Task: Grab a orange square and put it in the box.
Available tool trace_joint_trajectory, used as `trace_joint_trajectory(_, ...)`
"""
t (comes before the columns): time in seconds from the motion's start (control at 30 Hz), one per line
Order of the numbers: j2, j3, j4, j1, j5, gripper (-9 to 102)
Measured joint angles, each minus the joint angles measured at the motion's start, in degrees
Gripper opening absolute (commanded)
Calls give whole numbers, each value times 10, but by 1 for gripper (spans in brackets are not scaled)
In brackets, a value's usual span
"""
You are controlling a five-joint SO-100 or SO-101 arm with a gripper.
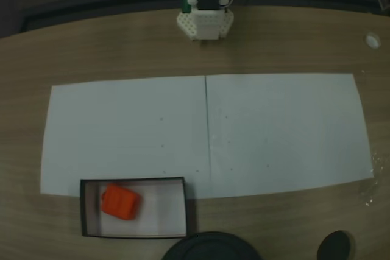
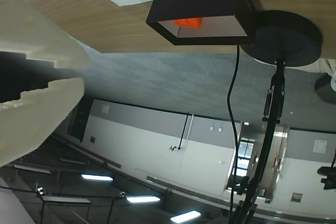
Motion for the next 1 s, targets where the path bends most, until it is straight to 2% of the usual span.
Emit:
trace_joint_trajectory(0.3, 61, 105, -54, 0, 0, 0)
trace_joint_trajectory(0.47, 61, 185, -137, 1, 0, 0)
trace_joint_trajectory(0.7, 61, 388, -275, 1, 0, 0)
trace_joint_trajectory(1.0, 61, 592, -286, -40, 0, 0)
